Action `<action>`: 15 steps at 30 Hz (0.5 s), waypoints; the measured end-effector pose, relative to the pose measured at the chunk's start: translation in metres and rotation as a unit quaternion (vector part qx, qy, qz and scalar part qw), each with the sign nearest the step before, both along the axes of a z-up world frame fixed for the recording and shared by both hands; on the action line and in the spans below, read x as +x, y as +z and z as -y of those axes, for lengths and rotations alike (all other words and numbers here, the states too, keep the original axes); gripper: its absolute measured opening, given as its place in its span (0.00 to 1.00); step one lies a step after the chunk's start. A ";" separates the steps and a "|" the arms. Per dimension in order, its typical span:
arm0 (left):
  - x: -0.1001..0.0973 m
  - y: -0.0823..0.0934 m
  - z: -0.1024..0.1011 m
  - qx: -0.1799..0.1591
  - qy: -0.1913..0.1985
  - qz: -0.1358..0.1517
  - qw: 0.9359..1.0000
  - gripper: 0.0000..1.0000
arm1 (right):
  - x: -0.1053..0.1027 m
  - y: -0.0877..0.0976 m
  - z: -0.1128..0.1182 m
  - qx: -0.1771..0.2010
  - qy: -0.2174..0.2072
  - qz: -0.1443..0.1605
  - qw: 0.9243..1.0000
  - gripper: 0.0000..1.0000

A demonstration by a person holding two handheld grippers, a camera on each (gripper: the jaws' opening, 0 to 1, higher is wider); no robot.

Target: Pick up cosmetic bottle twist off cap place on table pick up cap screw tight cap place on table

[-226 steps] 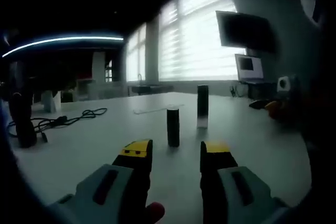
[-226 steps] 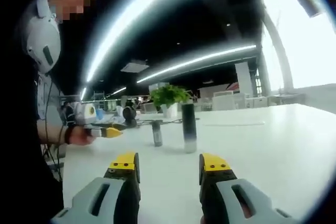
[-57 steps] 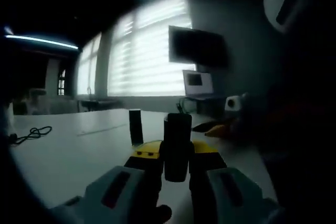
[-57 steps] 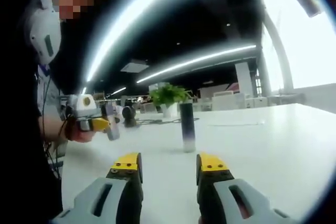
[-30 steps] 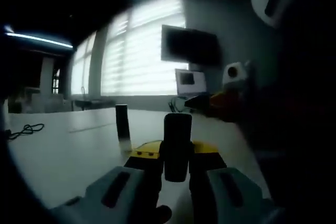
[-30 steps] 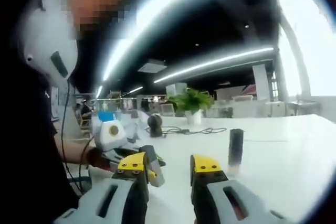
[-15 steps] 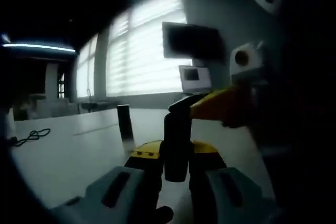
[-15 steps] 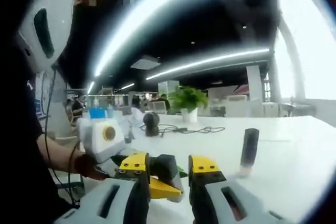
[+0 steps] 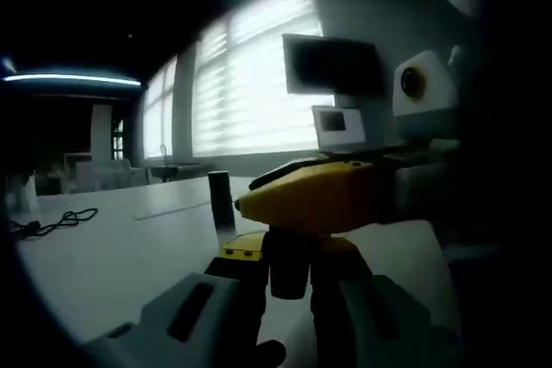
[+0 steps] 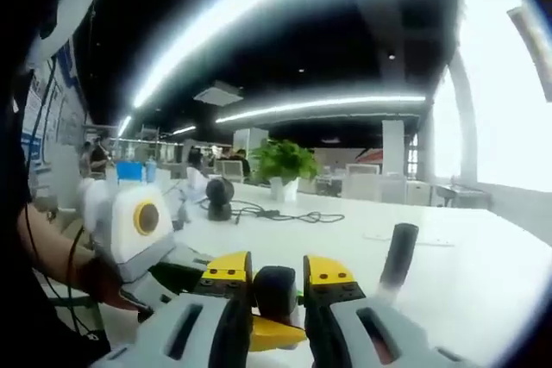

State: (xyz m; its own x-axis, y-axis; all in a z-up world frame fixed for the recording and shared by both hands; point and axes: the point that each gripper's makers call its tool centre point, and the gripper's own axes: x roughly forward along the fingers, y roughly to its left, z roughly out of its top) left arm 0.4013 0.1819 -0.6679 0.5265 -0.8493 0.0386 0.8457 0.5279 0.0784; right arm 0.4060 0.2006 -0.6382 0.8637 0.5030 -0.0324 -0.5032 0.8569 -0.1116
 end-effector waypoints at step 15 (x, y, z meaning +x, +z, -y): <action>0.005 -0.007 -0.001 -0.010 0.020 -0.018 1.000 0.09 | 0.007 -0.009 0.000 0.001 -0.039 -0.010 0.999 0.12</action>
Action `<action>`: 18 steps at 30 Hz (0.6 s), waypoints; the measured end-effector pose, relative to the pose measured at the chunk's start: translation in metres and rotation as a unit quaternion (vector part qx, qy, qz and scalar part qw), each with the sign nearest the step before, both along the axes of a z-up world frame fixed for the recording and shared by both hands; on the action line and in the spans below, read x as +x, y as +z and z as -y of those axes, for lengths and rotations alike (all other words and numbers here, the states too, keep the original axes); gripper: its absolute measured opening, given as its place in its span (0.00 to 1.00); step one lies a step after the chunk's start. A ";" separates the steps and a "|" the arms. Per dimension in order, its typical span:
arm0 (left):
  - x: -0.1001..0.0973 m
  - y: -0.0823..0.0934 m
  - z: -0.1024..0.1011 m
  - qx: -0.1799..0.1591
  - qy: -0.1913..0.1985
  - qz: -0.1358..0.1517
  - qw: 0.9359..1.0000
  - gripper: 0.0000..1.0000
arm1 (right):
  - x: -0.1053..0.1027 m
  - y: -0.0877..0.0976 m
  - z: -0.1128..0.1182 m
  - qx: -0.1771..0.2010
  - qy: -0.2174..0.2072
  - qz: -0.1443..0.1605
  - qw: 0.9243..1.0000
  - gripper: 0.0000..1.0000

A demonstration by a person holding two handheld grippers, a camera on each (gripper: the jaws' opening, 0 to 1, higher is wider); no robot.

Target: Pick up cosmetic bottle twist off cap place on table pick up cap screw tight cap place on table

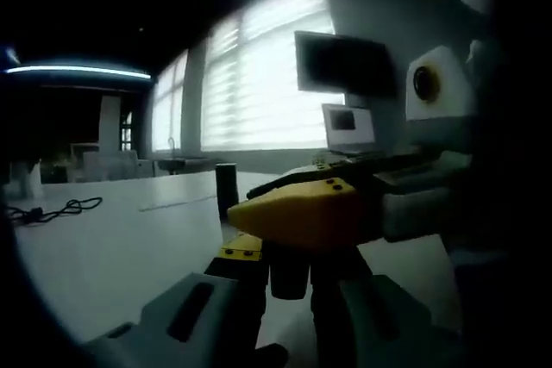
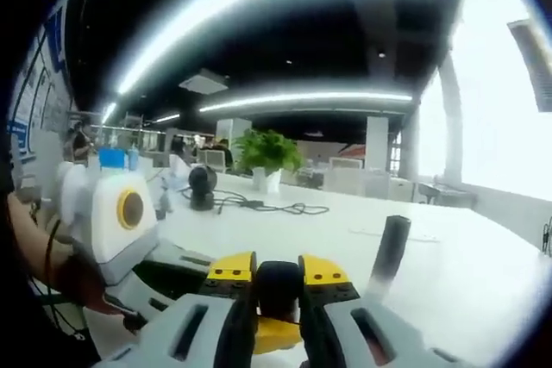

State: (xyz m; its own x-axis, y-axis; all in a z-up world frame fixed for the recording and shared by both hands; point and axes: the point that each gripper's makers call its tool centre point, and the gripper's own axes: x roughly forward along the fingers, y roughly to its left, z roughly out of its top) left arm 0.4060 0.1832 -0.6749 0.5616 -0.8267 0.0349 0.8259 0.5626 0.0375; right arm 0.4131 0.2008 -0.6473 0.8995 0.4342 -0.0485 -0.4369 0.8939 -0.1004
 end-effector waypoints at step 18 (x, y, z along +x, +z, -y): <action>-0.005 0.009 -0.004 0.003 -0.029 0.015 0.999 0.07 | -0.003 0.006 -0.004 0.037 0.059 -0.008 0.998 0.11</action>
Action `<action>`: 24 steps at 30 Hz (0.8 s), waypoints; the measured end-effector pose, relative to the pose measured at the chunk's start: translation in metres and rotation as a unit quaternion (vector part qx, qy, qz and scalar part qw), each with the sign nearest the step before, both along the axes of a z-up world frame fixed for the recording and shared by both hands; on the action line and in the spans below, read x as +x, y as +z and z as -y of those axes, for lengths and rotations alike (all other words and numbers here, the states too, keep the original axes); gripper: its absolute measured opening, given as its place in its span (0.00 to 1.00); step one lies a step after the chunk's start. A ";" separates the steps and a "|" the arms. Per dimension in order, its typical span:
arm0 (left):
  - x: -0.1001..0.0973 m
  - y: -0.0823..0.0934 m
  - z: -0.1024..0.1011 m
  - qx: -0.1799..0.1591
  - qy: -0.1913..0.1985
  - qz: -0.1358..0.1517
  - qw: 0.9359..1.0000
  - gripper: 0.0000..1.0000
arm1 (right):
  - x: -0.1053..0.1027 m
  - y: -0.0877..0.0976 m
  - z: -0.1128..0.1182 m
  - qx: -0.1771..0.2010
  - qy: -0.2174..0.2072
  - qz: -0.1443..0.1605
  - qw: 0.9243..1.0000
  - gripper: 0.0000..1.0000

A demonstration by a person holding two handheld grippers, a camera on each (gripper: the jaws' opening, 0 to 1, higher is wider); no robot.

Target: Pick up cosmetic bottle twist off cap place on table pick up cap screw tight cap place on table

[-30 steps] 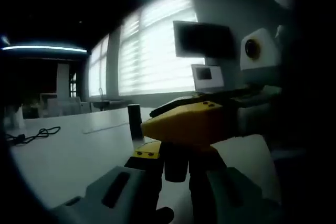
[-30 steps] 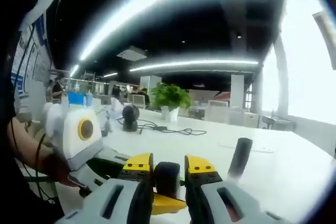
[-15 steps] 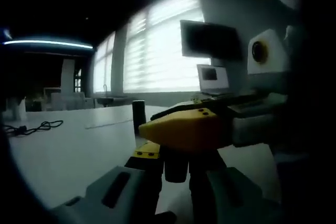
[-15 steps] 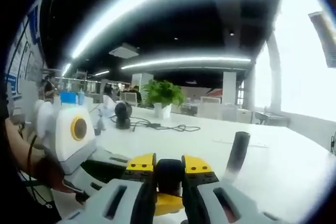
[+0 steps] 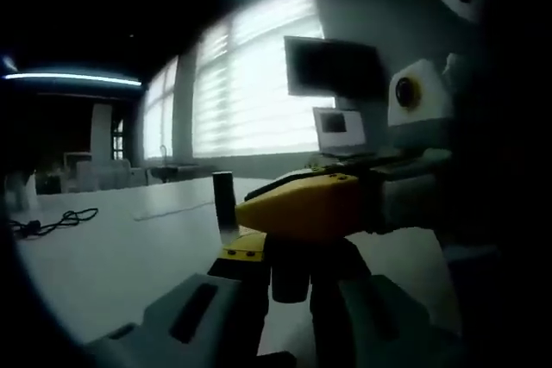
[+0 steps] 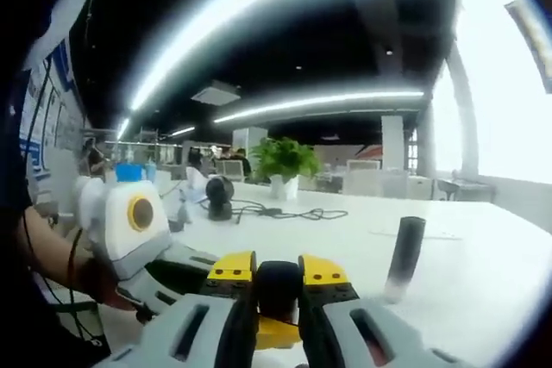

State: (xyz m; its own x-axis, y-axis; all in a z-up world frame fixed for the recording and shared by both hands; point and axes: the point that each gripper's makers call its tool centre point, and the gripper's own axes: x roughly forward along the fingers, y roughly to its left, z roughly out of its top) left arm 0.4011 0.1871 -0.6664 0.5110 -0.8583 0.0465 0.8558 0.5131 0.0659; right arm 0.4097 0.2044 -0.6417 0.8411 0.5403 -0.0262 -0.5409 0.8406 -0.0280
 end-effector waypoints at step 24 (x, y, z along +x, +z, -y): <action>-0.017 0.010 -0.003 -0.010 -0.060 -0.015 0.998 0.06 | -0.021 0.010 -0.012 0.009 0.120 -0.002 0.993 0.10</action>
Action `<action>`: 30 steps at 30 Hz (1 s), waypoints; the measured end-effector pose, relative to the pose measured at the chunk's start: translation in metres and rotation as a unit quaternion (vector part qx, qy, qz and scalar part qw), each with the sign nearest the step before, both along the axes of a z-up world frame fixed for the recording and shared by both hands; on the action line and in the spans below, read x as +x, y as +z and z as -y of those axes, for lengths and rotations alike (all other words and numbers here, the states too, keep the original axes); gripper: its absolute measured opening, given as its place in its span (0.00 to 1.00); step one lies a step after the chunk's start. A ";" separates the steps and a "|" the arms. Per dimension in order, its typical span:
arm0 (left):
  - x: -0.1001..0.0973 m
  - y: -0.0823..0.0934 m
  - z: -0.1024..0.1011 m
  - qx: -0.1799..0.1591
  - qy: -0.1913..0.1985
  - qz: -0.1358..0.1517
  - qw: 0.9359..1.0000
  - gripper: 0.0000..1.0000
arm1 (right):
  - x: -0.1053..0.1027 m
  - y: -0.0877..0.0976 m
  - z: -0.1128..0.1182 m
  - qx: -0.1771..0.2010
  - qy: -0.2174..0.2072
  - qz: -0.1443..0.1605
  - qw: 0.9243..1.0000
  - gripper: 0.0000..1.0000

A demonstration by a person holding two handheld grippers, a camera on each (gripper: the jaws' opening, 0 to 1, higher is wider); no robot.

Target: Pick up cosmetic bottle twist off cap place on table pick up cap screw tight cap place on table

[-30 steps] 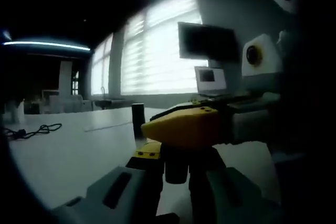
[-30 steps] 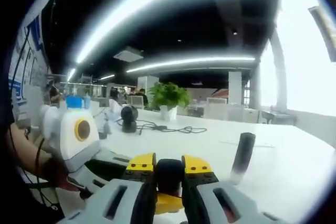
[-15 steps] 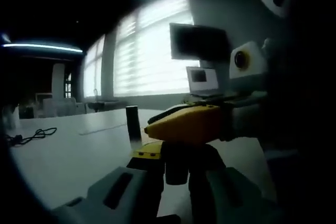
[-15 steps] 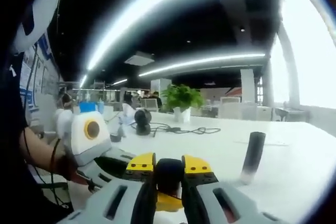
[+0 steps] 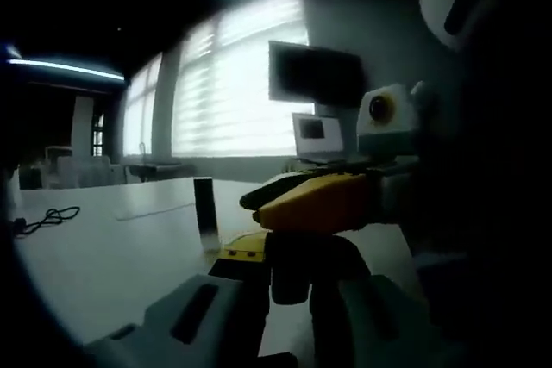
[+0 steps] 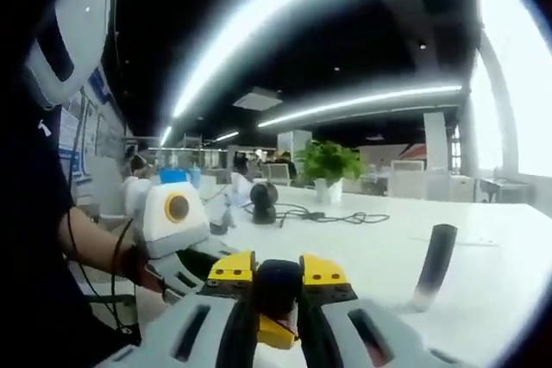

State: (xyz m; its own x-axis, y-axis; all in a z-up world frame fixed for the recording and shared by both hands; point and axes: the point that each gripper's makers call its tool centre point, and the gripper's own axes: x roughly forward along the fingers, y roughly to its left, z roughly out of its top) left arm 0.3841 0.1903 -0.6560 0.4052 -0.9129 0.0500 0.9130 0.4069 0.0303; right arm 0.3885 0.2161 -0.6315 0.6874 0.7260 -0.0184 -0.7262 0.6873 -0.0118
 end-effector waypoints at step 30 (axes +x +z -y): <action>-0.039 0.012 -0.001 -0.019 -0.130 -0.027 0.991 0.07 | -0.039 0.013 -0.016 0.001 0.169 -0.001 0.986 0.10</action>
